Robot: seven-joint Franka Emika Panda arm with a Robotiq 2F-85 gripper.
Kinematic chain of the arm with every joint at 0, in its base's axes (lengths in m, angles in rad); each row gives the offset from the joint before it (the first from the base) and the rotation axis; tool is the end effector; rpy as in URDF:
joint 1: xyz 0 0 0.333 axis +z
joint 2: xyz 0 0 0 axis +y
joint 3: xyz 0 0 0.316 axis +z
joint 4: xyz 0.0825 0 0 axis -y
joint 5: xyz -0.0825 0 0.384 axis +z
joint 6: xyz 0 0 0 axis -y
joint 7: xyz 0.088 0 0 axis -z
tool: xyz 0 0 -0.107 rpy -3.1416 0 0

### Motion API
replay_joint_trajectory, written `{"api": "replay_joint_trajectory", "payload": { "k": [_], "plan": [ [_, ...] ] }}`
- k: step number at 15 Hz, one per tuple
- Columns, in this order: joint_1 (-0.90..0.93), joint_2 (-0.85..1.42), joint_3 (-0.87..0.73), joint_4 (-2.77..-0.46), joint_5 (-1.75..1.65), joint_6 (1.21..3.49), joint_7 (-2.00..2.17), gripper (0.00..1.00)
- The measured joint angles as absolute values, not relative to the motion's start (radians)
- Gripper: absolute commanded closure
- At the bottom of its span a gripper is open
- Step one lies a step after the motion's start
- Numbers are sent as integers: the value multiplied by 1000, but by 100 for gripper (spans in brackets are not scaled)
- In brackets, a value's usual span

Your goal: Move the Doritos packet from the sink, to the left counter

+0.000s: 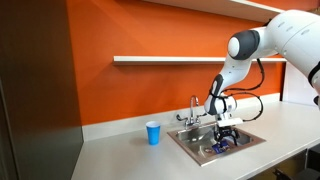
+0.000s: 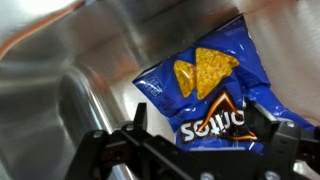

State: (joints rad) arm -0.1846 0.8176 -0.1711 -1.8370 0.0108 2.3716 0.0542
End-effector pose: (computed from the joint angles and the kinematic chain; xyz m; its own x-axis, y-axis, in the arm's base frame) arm 0.5593 -0.2091 0.0673 0.8884 -0.3767 -0.2623 -0.3532 -0.9260 0.1335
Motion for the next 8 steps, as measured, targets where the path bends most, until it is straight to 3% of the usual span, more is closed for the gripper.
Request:
{"api": "replay_joint_trajectory", "payload": {
  "k": [8],
  "plan": [
    [-188,829,-155,-1829,12,2344,52,0]
  ]
}}
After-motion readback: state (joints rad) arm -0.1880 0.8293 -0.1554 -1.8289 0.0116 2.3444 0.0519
